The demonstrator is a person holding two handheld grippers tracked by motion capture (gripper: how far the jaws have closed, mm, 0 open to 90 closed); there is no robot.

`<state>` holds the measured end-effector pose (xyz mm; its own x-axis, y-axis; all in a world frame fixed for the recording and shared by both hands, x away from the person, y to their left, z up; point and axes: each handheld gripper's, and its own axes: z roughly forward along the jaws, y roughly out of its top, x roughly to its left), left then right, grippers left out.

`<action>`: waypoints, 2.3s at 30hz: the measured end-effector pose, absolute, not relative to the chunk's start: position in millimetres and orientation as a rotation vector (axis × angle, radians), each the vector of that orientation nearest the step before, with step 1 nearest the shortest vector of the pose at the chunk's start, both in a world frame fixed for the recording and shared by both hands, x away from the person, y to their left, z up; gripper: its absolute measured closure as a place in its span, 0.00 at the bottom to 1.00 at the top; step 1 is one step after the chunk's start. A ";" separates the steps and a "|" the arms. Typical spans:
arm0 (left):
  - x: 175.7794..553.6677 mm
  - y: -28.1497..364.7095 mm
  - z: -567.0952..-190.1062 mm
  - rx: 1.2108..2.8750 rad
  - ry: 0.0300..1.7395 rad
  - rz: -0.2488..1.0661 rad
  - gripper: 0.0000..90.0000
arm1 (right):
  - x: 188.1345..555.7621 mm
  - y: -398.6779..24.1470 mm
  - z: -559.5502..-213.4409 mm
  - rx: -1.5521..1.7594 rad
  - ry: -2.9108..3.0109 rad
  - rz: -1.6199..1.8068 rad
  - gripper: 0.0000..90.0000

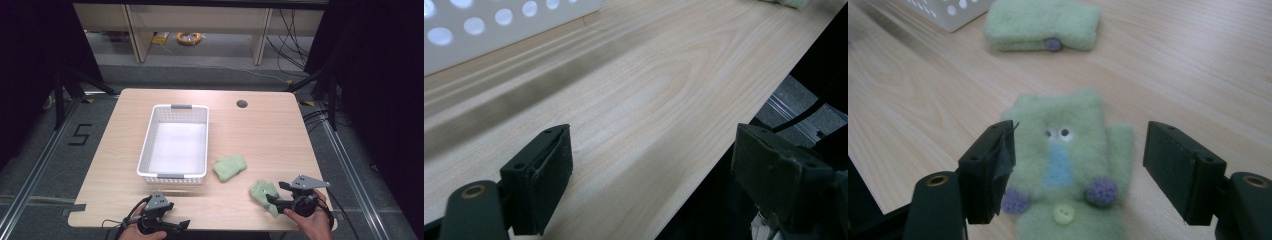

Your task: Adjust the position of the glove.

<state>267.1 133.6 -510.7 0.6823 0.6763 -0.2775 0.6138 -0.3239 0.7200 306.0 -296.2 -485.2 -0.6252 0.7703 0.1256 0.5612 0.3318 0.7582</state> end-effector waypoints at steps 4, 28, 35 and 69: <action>268.2 135.6 -509.9 2.062 0.976 0.098 0.18 | 307.4 -295.1 -483.9 1.175 2.338 1.179 0.36; 269.1 136.3 -508.9 2.022 0.994 0.104 0.18 | 333.7 -256.5 -461.2 0.990 2.413 1.174 0.39; 268.8 136.1 -509.4 2.011 1.002 0.093 0.18 | 352.5 -230.9 -454.6 0.930 2.450 1.157 0.43; 269.0 136.7 -508.3 1.999 0.999 0.098 0.18 | 427.5 -172.2 -478.3 0.971 2.589 0.999 0.71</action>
